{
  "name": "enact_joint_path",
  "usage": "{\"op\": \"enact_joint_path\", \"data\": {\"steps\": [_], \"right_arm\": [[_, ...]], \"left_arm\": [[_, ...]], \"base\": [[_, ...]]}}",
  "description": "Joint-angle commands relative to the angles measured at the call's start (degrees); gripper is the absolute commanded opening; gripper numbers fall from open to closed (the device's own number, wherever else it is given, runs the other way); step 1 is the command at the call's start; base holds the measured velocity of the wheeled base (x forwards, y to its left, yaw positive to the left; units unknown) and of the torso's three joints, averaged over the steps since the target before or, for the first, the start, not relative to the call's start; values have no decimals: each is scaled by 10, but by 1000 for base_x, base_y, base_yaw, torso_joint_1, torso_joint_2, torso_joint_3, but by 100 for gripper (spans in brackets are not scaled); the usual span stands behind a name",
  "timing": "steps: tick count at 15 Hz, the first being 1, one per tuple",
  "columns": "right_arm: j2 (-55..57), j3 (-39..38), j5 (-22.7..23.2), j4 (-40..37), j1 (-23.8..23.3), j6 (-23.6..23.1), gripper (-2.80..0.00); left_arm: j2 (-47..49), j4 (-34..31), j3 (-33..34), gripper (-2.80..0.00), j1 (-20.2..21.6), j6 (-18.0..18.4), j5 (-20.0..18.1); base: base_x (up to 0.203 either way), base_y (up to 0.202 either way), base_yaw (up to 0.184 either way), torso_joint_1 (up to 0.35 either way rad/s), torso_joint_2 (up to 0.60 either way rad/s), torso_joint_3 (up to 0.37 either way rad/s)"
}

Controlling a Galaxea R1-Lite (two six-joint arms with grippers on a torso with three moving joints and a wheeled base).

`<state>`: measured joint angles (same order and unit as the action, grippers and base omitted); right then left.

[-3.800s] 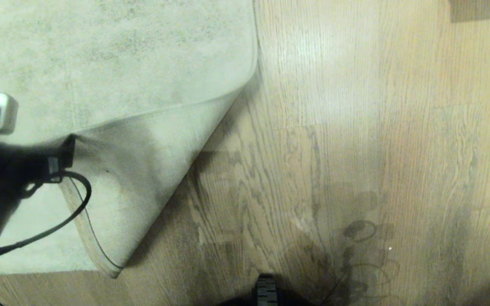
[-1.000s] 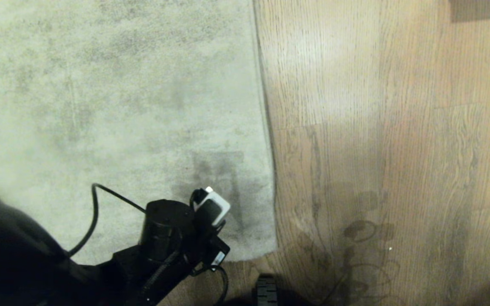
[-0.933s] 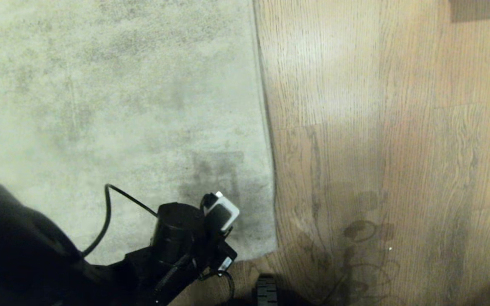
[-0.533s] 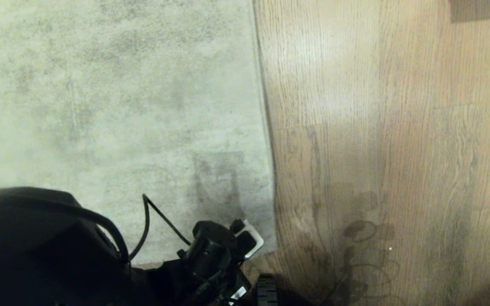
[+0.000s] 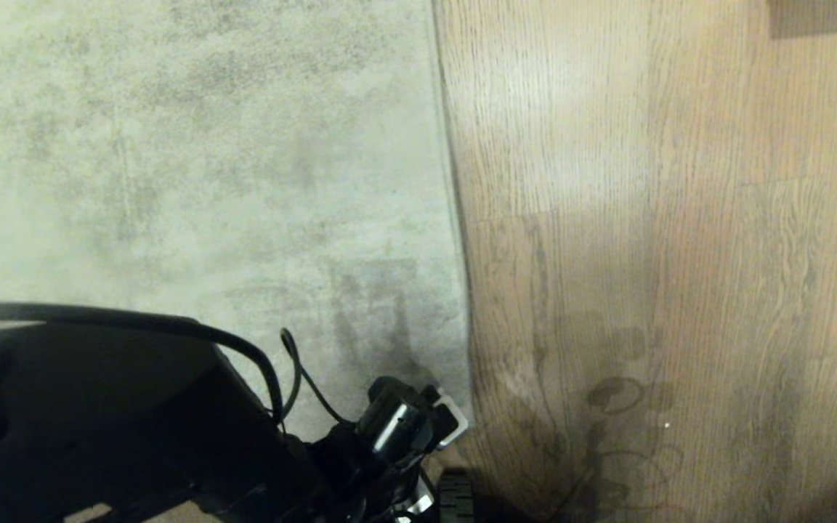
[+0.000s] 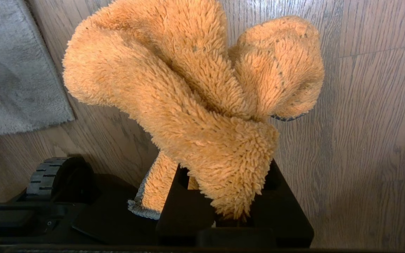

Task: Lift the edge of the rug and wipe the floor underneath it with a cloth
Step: Put down the rag

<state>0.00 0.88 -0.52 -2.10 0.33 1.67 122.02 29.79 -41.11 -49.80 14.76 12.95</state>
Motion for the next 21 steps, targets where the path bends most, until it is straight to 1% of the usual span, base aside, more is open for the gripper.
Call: {"op": "enact_joint_path", "data": {"steps": [1,2,3,4,5,6,8,11,13,17,20,21], "right_arm": [[1,0,0,0,0,0,-280],[1,0,0,0,0,0,-280],[1,0,0,0,0,0,-280],[1,0,0,0,0,0,-280],[1,0,0,0,0,0,-280],[1,0,0,0,0,0,-280],[1,0,0,0,0,0,-280],[1,0,0,0,0,0,-280],[1,0,0,0,0,0,-280],[1,0,0,0,0,0,-280],[1,0,0,0,0,1,-280],[1,0,0,0,0,0,-280]], "left_arm": [[19,-51,-27,-280,0,2,1],[23,-72,-37,-280,0,2,3],[26,-91,-46,-280,0,3,19],[28,-104,-54,-280,1,2,43],[28,-109,-61,-280,3,2,65],[29,-114,-67,-280,6,2,76],[38,-115,-80,-280,15,3,91],[57,-124,-124,-280,21,3,126],[75,-135,-145,-280,21,3,131],[108,-132,-172,-280,19,4,132],[121,-129,-183,-280,19,24,132],[125,-126,-184,-280,20,24,132]], "base": [[0,0,0,0,0,0],[0,0,0,0,0,0],[0,0,0,0,0,0],[0,0,0,0,0,0],[0,0,0,0,0,0],[0,0,0,0,0,0],[0,0,0,0,0,0],[0,0,0,0,0,0],[0,0,0,0,0,0],[0,0,0,0,0,0],[0,0,0,0,0,0],[0,0,0,0,0,0]]}}
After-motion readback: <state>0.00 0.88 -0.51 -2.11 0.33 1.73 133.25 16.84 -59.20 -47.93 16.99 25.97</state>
